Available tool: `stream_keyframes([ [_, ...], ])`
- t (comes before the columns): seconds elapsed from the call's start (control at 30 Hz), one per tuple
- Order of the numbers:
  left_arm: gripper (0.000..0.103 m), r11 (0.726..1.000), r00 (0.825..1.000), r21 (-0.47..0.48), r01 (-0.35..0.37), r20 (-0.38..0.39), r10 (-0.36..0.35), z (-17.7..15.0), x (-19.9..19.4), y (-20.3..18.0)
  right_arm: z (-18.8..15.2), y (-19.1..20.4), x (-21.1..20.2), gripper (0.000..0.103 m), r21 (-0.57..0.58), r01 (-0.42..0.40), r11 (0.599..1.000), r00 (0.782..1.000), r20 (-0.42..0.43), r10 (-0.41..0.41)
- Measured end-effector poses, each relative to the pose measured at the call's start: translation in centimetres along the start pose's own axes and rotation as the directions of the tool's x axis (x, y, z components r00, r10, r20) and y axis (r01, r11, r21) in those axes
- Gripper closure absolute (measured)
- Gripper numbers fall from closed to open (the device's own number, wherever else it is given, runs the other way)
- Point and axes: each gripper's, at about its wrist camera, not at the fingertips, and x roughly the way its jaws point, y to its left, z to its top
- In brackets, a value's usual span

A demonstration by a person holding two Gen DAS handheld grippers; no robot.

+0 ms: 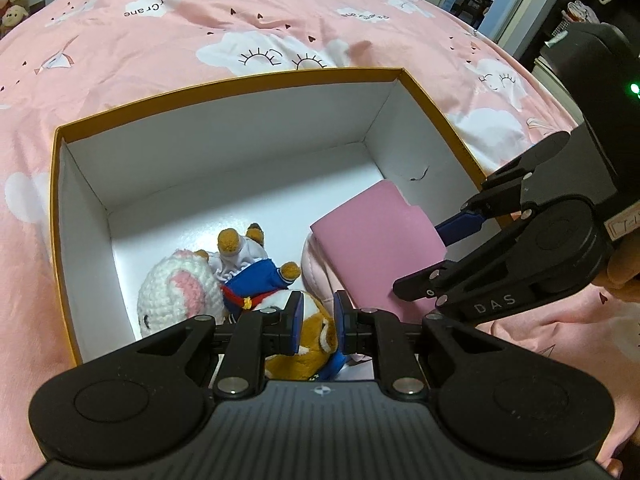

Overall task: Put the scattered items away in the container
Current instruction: 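Lower both pink items into the box and open both grippers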

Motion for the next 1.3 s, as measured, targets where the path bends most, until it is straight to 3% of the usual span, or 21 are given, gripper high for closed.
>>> stream_keyframes([
  [0.4,0.086,1.0,1.0,0.017,-0.013,-0.004,0.013,-0.1,0.0,0.4,1.4,0.6,0.7,0.041,-0.117,-0.045,0.992,0.987,-0.16,0.026],
  [0.57,0.085,1.0,1.0,0.017,-0.01,-0.001,0.01,-0.1,0.0,0.6,1.9,0.4,-0.6,0.041,-0.157,0.01,0.988,0.994,-0.105,-0.026],
  [0.73,0.085,1.0,1.0,0.017,-0.015,-0.013,0.015,0.0,0.4,0.8,3.1,-0.9,-1.4,0.042,-0.126,-0.012,0.992,1.0,-0.007,0.011],
  [0.83,0.085,1.0,1.0,0.016,-0.013,-0.012,0.013,0.1,0.4,0.8,4.3,-2.0,-0.7,0.042,-0.036,-0.033,0.999,0.999,0.029,0.034],
  [1.0,0.085,1.0,1.0,0.009,-0.013,-0.011,0.014,-0.1,0.1,1.0,4.9,-3.8,1.0,0.069,0.125,-0.106,0.987,0.994,-0.008,0.108],
  [1.2,0.085,1.0,1.0,0.007,-0.014,-0.021,0.014,0.2,0.5,1.1,3.6,-4.4,1.4,0.074,0.219,-0.142,0.965,0.989,-0.013,0.148],
  [1.3,0.085,1.0,1.0,0.019,-0.014,-0.025,0.015,0.1,0.6,0.8,3.2,-4.0,1.4,0.075,0.206,-0.137,0.969,0.99,-0.009,0.142],
])
